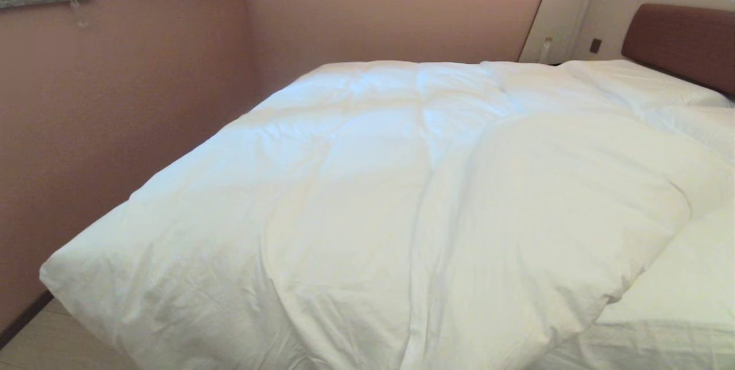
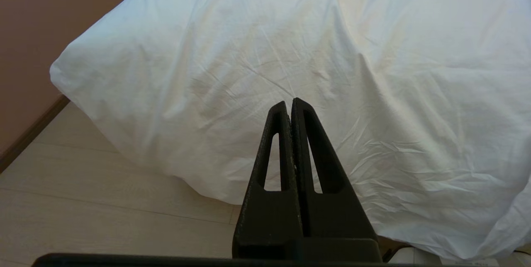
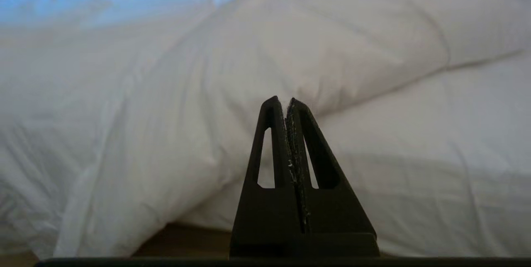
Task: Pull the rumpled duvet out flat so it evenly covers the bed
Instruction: Hold the folded corner of the quilt
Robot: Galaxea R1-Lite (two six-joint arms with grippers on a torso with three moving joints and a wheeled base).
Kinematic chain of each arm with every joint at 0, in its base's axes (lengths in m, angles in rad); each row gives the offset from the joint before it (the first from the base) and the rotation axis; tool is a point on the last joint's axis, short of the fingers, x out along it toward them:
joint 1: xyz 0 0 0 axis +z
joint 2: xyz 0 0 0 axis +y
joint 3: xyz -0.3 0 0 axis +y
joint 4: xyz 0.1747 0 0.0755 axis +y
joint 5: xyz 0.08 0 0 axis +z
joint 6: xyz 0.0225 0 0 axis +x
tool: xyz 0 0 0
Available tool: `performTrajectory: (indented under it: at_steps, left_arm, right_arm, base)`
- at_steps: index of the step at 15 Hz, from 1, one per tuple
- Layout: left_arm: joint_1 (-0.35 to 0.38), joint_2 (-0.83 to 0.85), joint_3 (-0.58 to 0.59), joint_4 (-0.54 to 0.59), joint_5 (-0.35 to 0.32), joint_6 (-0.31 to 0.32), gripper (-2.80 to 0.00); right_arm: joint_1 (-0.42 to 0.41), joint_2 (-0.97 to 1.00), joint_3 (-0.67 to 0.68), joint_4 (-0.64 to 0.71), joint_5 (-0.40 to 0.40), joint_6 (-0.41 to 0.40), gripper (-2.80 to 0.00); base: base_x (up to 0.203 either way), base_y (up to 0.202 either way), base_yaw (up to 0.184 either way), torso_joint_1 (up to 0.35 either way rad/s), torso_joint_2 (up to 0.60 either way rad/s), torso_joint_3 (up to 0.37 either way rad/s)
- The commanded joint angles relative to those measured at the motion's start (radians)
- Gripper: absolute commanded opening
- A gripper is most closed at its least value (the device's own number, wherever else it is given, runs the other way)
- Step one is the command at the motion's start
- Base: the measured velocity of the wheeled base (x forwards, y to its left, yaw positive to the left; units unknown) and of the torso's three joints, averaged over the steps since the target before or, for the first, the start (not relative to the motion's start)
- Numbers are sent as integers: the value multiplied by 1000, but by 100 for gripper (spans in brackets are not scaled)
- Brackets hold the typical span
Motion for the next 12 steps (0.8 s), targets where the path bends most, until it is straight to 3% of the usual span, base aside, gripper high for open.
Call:
performTrajectory:
  at_steps: [1,4,7,12]
  left_arm:
    - [1,0,0,1,1,0,-280]
    - [1,0,0,0,1,0,-280]
    - [1,0,0,1,1,0,-280]
    - [0,0,0,1,1,0,-280]
  right_arm:
    - [0,33,-124,123,3,2,-280]
    - [1,255,-318,179,9,33,-280]
    - [1,579,-452,115,13,110,-280]
    - [39,1202,-855,43,-3,317,-280]
  base:
    - [0,0,0,0,0,0]
    - [0,0,0,0,0,0]
    - [0,0,0,0,0,0]
    - [0,0,0,0,0,0]
